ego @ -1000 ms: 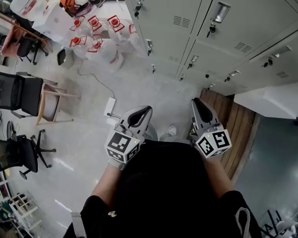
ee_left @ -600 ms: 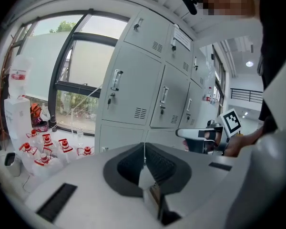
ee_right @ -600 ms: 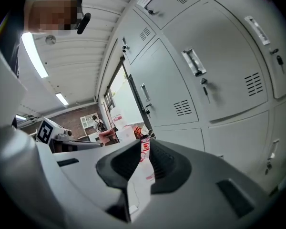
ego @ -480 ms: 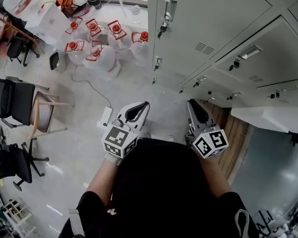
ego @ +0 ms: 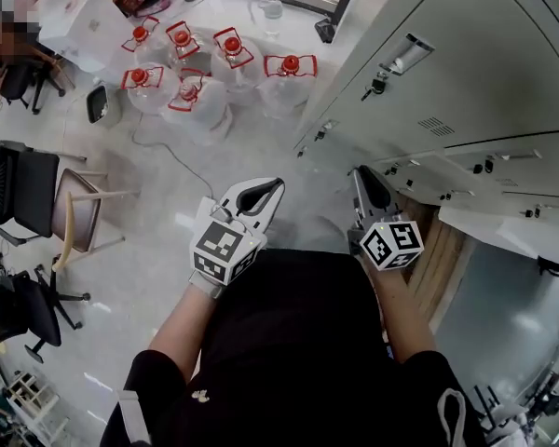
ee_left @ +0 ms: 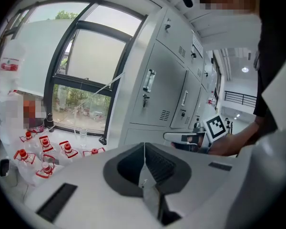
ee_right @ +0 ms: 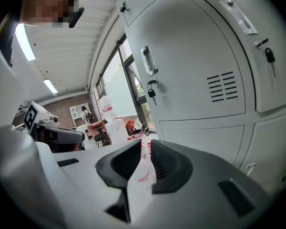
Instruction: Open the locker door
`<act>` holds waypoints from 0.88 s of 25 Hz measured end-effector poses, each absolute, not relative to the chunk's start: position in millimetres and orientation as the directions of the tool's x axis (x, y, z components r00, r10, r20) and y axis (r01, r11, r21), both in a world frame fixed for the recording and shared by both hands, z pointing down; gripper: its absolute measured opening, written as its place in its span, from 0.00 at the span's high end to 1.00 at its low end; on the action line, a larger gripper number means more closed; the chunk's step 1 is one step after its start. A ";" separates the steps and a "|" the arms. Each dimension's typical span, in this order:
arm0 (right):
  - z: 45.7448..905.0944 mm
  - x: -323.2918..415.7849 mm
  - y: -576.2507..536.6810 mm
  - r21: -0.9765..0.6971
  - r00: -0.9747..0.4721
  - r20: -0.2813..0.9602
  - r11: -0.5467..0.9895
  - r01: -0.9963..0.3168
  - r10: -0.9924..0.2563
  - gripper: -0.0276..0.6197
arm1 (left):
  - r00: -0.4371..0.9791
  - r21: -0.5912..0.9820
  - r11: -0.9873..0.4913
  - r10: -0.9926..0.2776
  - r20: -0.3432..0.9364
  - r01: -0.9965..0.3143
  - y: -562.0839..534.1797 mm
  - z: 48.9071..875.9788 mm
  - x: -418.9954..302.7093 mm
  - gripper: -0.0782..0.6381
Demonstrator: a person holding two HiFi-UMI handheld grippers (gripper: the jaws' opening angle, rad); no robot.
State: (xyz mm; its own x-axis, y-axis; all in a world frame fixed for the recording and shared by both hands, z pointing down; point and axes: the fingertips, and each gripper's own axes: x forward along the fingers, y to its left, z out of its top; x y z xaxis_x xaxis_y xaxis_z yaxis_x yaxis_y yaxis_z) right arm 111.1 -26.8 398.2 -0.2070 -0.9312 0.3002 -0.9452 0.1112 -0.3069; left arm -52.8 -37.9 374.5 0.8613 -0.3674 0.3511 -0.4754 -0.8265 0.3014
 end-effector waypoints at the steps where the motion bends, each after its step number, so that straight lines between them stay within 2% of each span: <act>1: 407.0 110.6 -34.2 -0.300 -0.208 0.314 0.111 -0.948 -0.926 0.86 | 0.858 0.309 -0.821 -0.369 0.357 -0.481 -42.9 377.4 -56.3 0.86; 10: 504.9 116.3 -85.9 -0.265 -0.219 0.400 0.117 -0.957 -0.890 0.85 | 0.802 0.317 -0.762 -0.413 0.432 -0.564 -78.0 411.2 -72.7 0.86; 22: 620.4 122.0 -144.1 -0.229 -0.166 0.498 0.056 -0.972 -0.851 0.69 | 0.727 0.313 -0.688 -0.459 0.510 -0.654 -79.0 442.4 -99.8 0.86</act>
State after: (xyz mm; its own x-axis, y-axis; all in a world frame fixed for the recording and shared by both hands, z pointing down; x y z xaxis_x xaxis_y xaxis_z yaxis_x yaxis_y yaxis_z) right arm 122.0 -144.1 620.4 -0.1664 -0.8512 0.4978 -0.9718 0.0560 -0.2290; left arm -99.8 -79.0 442.4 0.7273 -0.4593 0.5100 -0.6543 -0.6884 0.3130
